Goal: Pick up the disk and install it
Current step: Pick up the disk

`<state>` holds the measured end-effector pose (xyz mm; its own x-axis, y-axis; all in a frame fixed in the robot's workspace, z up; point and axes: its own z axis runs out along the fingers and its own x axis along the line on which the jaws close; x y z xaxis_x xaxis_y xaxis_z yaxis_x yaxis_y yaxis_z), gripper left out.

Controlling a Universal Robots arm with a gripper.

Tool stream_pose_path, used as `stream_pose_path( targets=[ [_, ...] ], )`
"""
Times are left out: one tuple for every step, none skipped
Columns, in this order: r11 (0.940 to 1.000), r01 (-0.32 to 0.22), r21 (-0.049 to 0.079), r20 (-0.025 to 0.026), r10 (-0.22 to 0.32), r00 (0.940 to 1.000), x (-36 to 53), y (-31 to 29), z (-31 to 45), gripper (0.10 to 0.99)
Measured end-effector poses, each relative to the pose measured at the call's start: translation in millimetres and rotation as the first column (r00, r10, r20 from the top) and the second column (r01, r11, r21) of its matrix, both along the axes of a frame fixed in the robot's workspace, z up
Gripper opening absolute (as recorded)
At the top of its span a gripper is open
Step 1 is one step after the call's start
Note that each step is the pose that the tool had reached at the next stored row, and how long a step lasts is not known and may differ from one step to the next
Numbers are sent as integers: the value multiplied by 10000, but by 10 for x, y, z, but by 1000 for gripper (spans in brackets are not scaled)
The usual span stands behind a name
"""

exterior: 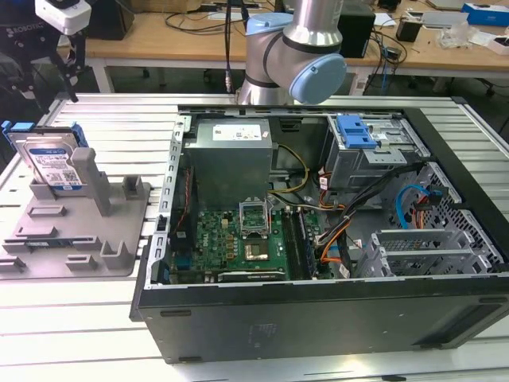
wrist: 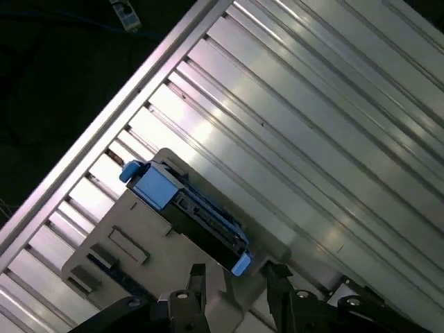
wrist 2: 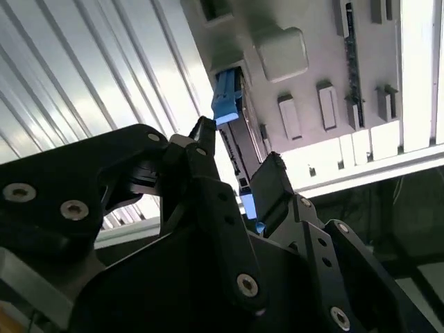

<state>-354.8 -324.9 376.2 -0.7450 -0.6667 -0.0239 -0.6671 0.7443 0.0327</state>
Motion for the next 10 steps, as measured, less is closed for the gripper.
stream_pose_path(
  targets=[
    [9995, -300, 0, 0, 300, 9995, 0, 0, -1, 482],
    [9987, -512, 0, 0, 512, 9987, 0, 0, -2, 482],
    [9974, -714, 0, 0, 714, 9974, 0, 0, -3, 482],
    [9945, -1045, -1, 0, 1045, 9945, 0, 0, -4, 482],
    [9918, -1278, -1, 0, 1278, 9918, 0, 0, -5, 482],
    [9900, -1412, -1, 0, 1412, 9900, 0, 0, -6, 482],
    [9857, -1682, -1, 0, 1682, 9857, 0, 0, -7, 482],
    [9823, -1875, -2, -1, 1875, 9823, 0, 0, -7, 482],
    [9761, -2174, -3, -1, 2174, 9761, 0, 0, -8, 482],
    [9683, -2498, -7, -2, 2498, 9683, 0, 0, -9, 482]
  ],
)
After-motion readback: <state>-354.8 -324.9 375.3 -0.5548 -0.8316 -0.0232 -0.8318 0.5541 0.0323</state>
